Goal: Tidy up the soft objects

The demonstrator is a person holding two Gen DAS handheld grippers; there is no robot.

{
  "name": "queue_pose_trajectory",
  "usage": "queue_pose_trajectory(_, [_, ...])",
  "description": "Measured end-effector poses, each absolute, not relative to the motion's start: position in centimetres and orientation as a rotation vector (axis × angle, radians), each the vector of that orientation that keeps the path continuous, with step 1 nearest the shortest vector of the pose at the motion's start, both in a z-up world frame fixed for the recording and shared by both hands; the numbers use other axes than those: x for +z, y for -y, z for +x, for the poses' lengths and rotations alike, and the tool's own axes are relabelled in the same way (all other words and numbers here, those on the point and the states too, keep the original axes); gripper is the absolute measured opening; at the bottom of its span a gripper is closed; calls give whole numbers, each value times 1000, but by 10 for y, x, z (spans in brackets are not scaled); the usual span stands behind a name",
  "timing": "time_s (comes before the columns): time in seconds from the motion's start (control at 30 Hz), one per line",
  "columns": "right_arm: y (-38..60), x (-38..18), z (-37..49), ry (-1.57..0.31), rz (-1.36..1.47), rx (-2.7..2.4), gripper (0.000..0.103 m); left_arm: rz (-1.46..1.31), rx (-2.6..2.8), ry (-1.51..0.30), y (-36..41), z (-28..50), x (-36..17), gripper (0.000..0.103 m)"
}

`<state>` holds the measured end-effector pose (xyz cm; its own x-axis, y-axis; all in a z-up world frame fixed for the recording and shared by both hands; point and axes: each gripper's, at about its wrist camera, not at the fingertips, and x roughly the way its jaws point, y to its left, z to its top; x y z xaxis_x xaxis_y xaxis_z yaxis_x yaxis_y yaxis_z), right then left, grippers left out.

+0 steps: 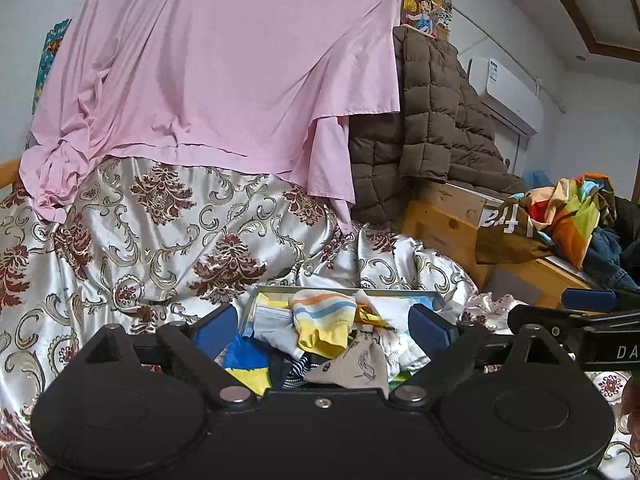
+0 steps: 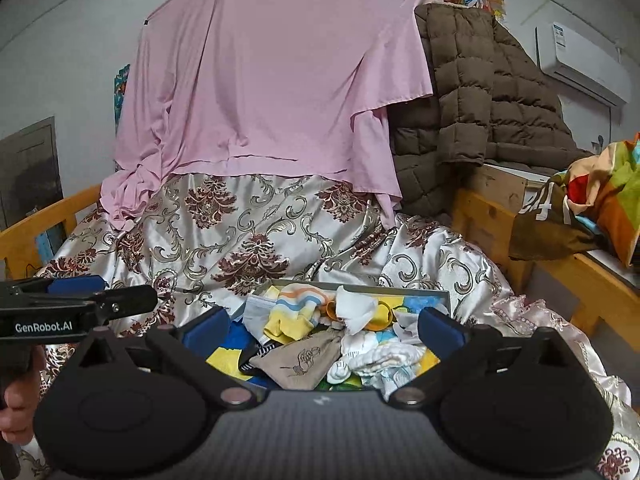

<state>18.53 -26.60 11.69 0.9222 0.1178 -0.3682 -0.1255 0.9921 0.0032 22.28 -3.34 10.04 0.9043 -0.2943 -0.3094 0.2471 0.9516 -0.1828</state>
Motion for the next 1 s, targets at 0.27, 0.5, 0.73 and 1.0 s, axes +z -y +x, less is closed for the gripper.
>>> queue_pose_trajectory(0.27, [267,116,170,-383,-15,120,103,-141,-279,-347,35,210,98,93])
queue_pose_trajectory(0.5, [268,112,159,-387,10,114,103,-124,-255,-339,37,193,96,96])
queue_pose_trajectory(0.73, [269,104,149,-392,31,106,103,-122,-228,-340,33,179,92,97])
queue_pose_trajectory(1.0, [262,91,134,-404,37,105,103,-132,-186,-356,23,160,80,97])
